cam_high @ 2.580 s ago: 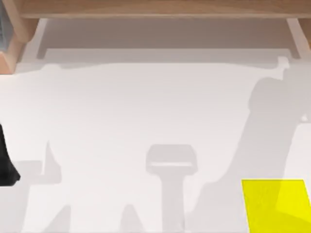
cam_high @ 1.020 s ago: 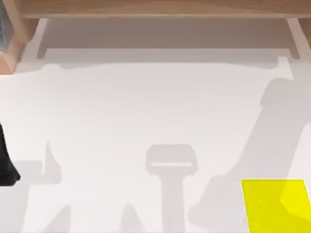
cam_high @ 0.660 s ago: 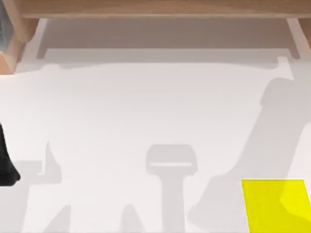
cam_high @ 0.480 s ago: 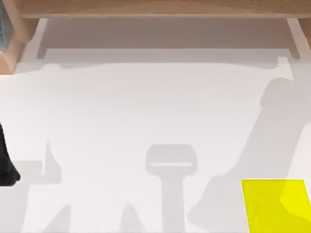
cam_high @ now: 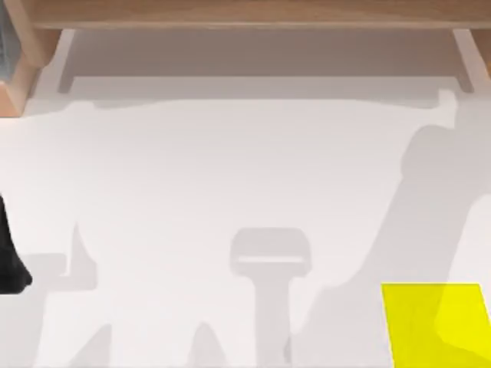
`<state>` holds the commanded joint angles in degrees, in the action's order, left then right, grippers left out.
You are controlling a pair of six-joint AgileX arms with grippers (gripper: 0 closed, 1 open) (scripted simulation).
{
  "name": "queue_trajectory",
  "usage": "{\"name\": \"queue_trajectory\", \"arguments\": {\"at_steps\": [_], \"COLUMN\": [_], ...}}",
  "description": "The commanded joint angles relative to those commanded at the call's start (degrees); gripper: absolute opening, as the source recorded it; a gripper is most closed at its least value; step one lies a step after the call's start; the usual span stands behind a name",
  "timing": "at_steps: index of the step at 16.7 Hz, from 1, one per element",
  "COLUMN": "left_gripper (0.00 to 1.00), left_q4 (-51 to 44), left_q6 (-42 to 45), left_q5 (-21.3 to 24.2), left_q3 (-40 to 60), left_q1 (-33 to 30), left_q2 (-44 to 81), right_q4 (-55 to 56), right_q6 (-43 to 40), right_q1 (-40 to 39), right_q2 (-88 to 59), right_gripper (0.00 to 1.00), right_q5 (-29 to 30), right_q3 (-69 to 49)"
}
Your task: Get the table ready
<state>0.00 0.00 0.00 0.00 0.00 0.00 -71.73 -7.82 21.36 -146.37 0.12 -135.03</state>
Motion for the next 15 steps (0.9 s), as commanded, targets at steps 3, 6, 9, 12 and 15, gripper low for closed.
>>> {"name": "queue_trajectory", "arguments": {"at_steps": [3, 6, 9, 12, 15], "left_gripper": [1.0, 1.0, 1.0, 1.0, 1.0], "left_q4": [0.0, 0.0, 0.0, 0.0, 0.0], "left_q6": [0.0, 0.0, 0.0, 0.0, 0.0], "left_q5": [0.0, 0.0, 0.0, 0.0, 0.0], "left_q3": [0.0, 0.0, 0.0, 0.0, 0.0], "left_q1": [0.0, 0.0, 0.0, 0.0, 0.0], "left_q2": [0.0, 0.0, 0.0, 0.0, 0.0], "right_q4": [-0.3, 1.1, 3.7, 6.9, 10.1], "right_q6": [0.7, 2.4, 5.0, 8.3, 12.2], "right_q1": [0.4, -0.7, -3.8, -8.4, -14.1], "right_q2": [4.9, 11.9, 19.9, 28.1, 35.8], "right_gripper": [0.0, 0.0, 0.0, 0.0, 0.0], "right_q5": [0.7, 1.3, 1.7, 1.8, 1.9], "right_q3": [3.2, 7.8, 13.8, 21.6, 30.9]}}
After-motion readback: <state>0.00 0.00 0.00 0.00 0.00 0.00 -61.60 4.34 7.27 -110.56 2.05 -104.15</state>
